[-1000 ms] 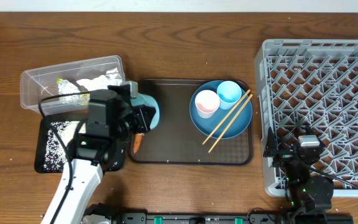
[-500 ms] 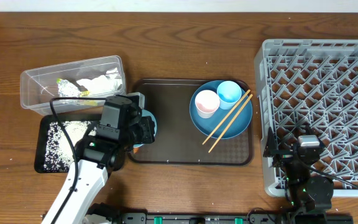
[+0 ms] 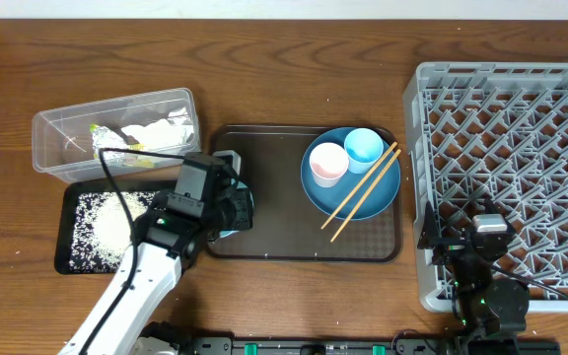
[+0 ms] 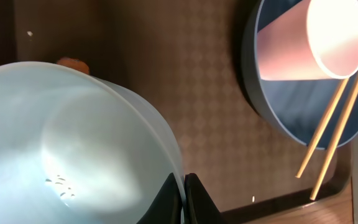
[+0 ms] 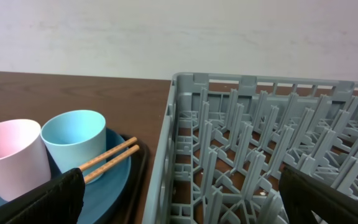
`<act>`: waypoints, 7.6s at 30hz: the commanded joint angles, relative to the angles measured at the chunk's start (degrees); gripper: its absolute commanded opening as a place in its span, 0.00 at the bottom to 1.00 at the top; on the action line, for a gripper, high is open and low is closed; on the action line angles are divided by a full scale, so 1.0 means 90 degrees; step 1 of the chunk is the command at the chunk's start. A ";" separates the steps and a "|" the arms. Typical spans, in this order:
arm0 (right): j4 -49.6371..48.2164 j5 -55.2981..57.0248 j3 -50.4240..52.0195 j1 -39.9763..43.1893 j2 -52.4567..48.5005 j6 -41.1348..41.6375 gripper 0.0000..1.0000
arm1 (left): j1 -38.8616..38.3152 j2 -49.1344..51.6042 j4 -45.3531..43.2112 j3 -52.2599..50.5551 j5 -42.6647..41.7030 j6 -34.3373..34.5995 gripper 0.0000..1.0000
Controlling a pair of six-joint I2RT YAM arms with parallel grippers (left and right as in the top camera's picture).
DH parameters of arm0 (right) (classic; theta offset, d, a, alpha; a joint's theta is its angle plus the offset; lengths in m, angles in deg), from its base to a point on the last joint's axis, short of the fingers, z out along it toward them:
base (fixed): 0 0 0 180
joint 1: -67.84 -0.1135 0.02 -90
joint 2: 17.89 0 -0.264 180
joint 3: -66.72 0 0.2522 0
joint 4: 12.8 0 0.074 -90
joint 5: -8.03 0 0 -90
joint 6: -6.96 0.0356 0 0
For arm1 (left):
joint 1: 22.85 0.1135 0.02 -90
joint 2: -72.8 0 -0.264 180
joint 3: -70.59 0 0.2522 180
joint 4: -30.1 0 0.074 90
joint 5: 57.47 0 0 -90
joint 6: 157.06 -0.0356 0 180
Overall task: Sort waste into correct bins and load items into the dishwasher rack
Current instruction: 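Carry the empty bowl right back to the dark tray, then lower the bowl onto the dark tray and open the left gripper, then move the left gripper over the carrot and lower, then grasp the carrot with the left gripper and lift it left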
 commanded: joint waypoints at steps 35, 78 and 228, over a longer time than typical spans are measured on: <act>0.0027 -0.0017 0.0007 0.0070 -0.0005 0.0085 0.99 | -0.0296 0.0141 -0.0282 0.0056 0.0425 -0.0865 0.10; 0.0027 -0.0017 0.0007 0.0070 -0.0005 0.0085 0.99 | -0.0299 0.0585 0.0134 0.0051 0.2715 0.0950 0.12; 0.0027 -0.0017 0.0007 0.0070 -0.0005 0.0085 0.99 | -0.0279 0.1423 -0.0486 0.0073 0.2159 -0.1756 0.47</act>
